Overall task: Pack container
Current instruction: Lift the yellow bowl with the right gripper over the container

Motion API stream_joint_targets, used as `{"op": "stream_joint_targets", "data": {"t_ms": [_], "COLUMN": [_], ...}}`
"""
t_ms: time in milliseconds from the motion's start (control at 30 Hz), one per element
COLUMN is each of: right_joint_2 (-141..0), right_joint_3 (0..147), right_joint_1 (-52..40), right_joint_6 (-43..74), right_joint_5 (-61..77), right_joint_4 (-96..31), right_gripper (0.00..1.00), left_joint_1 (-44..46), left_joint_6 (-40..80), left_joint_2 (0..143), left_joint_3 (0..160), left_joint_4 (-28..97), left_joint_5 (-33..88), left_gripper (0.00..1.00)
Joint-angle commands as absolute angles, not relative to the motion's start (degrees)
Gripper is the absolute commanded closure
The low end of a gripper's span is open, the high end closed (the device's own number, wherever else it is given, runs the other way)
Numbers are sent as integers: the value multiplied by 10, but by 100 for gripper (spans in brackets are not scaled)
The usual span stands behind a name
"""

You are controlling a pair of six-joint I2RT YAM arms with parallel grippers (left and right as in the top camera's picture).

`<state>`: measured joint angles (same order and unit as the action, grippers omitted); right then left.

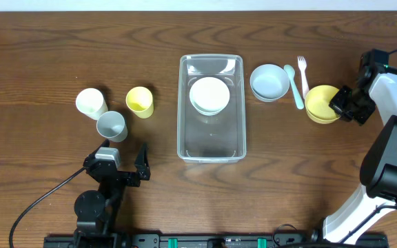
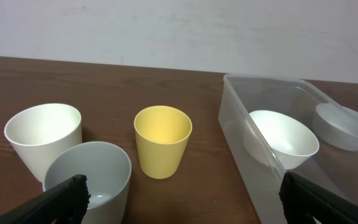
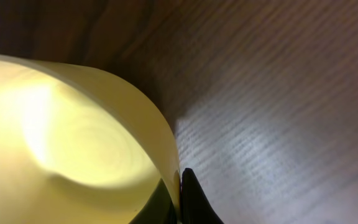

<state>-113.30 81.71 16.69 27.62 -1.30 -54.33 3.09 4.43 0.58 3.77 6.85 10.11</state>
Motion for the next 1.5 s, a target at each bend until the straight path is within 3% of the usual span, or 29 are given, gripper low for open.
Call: {"op": "stream_joint_targets", "data": {"t_ms": [0, 367, 533, 900, 1467], "right_joint_2": [-1083, -899, -884, -983, -1123], "right_joint_3": [849, 895, 895, 895, 895], "right_joint_1": [170, 119, 16, -216, -257], "right_joint_6": [255, 152, 168, 256, 287], "right_joint_5": [7, 295, 289, 107, 53], "right_joint_4": [-556, -548, -520, -435, -382], "right_gripper": [99, 99, 99, 99, 99], "left_joint_1": [30, 30, 30, 30, 30], "left_joint_6": [37, 37, 37, 37, 37], "left_joint_2": [2, 2, 2, 2, 2], "left_joint_3": [21, 21, 21, 21, 21], "left_joint_4": [74, 74, 74, 74, 74], "left_joint_5": [97, 97, 97, 97, 97], "left_gripper": [2, 2, 2, 2, 2]}}
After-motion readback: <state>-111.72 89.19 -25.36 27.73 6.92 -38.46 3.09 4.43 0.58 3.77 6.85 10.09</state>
